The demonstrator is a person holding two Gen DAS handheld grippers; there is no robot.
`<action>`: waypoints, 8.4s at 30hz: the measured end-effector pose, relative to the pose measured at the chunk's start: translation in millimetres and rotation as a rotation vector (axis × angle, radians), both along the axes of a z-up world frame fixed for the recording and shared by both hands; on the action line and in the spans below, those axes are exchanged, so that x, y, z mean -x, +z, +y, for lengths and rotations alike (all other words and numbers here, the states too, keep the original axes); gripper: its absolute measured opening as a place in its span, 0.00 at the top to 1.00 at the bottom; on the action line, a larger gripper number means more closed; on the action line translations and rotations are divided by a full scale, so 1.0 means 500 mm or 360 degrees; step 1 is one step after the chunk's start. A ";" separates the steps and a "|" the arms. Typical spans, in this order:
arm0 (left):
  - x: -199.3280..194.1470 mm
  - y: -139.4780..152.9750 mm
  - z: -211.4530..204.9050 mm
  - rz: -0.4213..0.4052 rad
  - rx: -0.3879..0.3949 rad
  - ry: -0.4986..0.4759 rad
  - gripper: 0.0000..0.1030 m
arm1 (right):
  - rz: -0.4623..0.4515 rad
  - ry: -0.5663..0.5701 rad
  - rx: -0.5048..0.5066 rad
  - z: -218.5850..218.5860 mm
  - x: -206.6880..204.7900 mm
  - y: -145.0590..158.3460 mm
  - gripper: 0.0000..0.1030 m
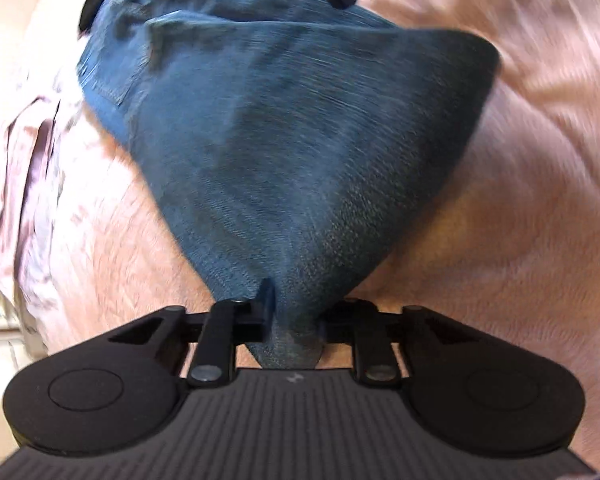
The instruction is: Fold clothes
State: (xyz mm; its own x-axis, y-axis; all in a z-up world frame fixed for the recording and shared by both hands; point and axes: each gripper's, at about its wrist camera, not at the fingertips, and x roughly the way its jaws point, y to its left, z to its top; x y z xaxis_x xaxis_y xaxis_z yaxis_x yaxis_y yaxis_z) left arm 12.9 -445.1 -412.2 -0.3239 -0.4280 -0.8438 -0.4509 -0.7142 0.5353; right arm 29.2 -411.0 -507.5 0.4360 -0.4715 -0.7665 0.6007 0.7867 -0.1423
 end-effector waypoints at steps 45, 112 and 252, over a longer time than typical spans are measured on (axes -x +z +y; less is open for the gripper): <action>0.137 0.522 0.023 0.0442 -0.0229 0.1000 0.62 | -0.0986 -0.0110 -0.0835 -0.203 0.357 0.325 0.89; 0.570 0.046 -0.341 0.0623 -0.0900 0.1502 0.64 | -0.0847 -0.1102 -0.0768 -0.598 0.719 0.003 1.00; 0.530 -0.100 0.473 0.0521 0.0724 0.0696 0.26 | -0.0373 -0.0131 0.0252 0.282 0.930 0.081 0.40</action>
